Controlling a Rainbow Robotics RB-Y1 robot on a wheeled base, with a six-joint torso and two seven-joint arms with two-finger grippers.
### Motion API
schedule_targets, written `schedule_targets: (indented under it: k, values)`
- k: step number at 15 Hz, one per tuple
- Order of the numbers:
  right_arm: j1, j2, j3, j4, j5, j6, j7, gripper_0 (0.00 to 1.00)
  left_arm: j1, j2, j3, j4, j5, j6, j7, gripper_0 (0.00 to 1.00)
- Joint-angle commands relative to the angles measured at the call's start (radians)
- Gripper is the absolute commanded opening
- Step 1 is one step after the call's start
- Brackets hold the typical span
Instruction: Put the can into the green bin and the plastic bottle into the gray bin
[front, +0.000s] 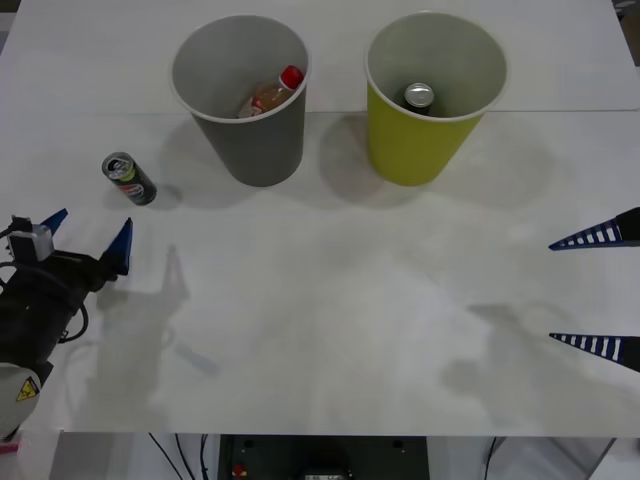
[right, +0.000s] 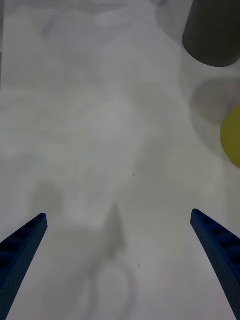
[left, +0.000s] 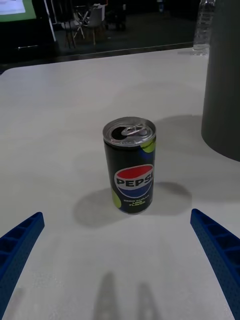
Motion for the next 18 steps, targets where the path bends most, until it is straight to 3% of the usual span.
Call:
schedule_targets:
  k: [1,6,18]
  values:
    - [0.000,0.000,0.000,0.000,0.000,0.000,0.000,1.00,-0.069,-0.023,-0.040,0.068,0.005,0.001,0.001,1.00]
    - [0.000,0.000,0.000,0.000,0.000,0.000,0.000,1.00,-0.227,-0.027,-0.172,0.214,0.030,0.023,0.074,1.00]
    - [0.000,0.000,0.000,0.000,0.000,0.000,0.000,1.00,-0.391,-0.153,-0.179,0.429,0.050,0.019,0.072,1.00]
